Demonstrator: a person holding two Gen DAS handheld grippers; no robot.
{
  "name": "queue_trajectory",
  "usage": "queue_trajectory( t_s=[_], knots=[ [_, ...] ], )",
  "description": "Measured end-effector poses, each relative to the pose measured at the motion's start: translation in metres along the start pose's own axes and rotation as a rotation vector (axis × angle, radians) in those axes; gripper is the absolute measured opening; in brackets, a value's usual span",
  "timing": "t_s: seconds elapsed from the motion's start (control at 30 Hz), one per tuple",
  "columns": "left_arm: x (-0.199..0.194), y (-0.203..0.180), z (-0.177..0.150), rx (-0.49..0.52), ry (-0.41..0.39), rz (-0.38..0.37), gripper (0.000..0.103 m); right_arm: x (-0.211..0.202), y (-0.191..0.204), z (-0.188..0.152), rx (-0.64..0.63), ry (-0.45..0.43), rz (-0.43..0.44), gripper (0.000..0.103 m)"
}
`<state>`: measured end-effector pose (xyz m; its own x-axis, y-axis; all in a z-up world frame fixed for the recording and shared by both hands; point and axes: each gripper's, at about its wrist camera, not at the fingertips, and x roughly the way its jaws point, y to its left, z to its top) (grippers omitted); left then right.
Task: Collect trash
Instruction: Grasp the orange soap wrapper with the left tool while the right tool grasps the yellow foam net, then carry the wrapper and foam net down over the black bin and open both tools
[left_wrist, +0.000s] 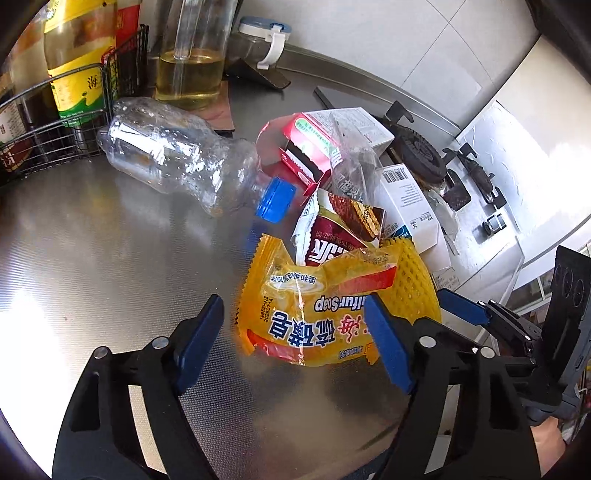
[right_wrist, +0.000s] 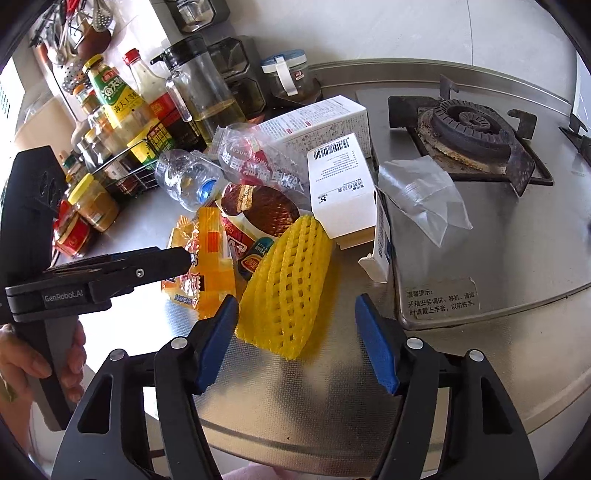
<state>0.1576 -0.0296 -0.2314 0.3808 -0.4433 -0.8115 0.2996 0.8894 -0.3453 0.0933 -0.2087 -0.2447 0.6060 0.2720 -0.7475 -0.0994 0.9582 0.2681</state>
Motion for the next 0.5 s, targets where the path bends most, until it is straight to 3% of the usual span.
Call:
queue_trajectory(
  t_s=[0.07, 0.23, 0.33, 0.37, 0.5],
  knots=[
    [0.006, 0.002, 0.001, -0.013, 0.015, -0.013, 0.052, 0.004, -0.001, -0.001, 0.001, 0.013, 0.003, 0.048],
    [0.010, 0.000, 0.001, 0.006, 0.021, -0.041, 0.033, 0.010, 0.001, -0.004, -0.023, 0.038, -0.001, 0.022],
    [0.011, -0.003, 0.002, 0.018, 0.022, -0.045, 0.024, 0.010, -0.001, -0.005, -0.016, 0.041, -0.001, 0.016],
    [0.010, -0.004, 0.001, 0.023, 0.020, -0.050, 0.016, 0.009, -0.002, -0.005, -0.014, 0.042, -0.002, 0.015],
    [0.008, -0.010, -0.002, 0.040, 0.019, -0.037, 0.010, 0.006, -0.004, -0.007, -0.005, 0.039, -0.002, 0.015]
  ],
)
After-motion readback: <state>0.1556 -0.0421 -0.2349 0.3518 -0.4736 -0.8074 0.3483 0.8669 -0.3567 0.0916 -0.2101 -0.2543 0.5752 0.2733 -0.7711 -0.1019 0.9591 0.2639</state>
